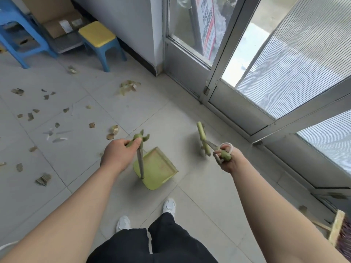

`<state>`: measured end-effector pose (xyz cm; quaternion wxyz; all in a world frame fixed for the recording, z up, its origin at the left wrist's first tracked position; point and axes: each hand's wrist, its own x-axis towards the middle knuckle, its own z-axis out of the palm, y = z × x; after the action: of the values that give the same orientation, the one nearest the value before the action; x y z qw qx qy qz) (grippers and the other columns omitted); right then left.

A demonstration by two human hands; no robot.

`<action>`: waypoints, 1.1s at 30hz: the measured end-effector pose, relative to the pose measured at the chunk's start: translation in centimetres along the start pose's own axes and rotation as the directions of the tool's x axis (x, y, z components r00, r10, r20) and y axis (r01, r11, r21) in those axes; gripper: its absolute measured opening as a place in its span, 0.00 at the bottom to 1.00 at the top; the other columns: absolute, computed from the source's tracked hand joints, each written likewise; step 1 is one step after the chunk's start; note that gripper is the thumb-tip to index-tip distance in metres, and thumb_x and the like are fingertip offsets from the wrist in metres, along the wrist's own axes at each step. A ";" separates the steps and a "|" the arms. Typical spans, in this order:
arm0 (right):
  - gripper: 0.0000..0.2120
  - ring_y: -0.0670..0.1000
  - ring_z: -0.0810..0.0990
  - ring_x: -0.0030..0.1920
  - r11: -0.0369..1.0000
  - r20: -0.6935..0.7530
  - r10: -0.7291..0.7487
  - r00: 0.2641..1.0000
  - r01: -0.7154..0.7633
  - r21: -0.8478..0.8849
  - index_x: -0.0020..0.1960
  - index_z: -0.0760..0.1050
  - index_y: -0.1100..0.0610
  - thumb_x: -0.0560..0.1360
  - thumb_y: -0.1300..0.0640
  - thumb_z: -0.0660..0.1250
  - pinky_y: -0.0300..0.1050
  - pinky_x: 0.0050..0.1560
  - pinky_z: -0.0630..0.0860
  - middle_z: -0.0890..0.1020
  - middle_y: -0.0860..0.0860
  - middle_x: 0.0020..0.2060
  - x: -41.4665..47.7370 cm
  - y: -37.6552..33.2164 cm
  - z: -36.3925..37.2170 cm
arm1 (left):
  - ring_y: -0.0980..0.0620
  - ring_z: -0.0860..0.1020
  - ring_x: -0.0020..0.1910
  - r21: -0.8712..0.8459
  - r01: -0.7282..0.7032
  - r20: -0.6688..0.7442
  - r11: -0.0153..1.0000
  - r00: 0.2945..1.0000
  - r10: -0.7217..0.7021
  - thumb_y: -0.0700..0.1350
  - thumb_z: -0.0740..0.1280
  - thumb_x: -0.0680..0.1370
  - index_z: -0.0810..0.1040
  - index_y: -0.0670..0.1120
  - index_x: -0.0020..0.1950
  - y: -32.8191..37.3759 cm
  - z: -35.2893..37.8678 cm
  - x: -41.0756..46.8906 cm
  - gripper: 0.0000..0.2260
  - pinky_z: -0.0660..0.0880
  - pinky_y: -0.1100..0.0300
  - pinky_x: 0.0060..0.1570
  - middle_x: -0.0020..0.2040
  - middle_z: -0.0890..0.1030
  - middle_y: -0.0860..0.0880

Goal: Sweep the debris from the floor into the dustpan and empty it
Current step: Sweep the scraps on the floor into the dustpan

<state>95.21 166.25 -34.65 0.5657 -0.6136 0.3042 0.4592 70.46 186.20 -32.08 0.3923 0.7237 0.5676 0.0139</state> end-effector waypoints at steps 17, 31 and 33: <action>0.14 0.48 0.64 0.14 0.988 0.095 0.146 0.985 -0.139 -0.073 0.36 0.68 0.53 0.74 0.68 0.53 0.35 0.18 0.71 0.67 0.52 0.22 3.9 3.9 8.5 | 0.42 0.76 0.36 -0.042 0.092 -0.038 0.995 0.995 -0.094 0.62 0.64 0.77 0.80 0.41 0.40 -1.1 -0.9 1.3 0.24 0.70 0.54 0.39 0.32 0.78 0.45; 0.07 0.45 0.71 0.18 0.965 0.357 0.187 0.915 -0.102 -0.244 0.45 0.64 0.58 0.75 0.68 0.51 0.33 0.18 0.71 0.75 0.53 0.27 0.2 3.6 15.9 | 0.36 0.81 0.48 -0.094 0.216 -0.126 0.972 0.966 -0.226 0.61 0.63 0.78 0.81 0.38 0.46 -6.7 -8.4 1.5 0.25 0.77 0.43 0.51 0.49 0.83 0.35; 0.05 0.45 0.71 0.18 0.963 0.293 0.193 0.936 -0.123 -0.241 0.43 0.66 0.59 0.74 0.66 0.53 0.35 0.19 0.73 0.76 0.53 0.26 -0.3 4.2 17.3 | 0.37 0.81 0.47 -0.113 0.228 -0.124 0.967 0.962 -0.241 0.61 0.63 0.78 0.80 0.37 0.46 -7.8 -9.5 1.9 0.25 0.78 0.42 0.51 0.49 0.83 0.36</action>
<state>87.60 182.27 -35.05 0.4966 -0.5647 0.2065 0.6259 60.36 193.39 -30.81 0.3861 0.6286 0.6736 0.0445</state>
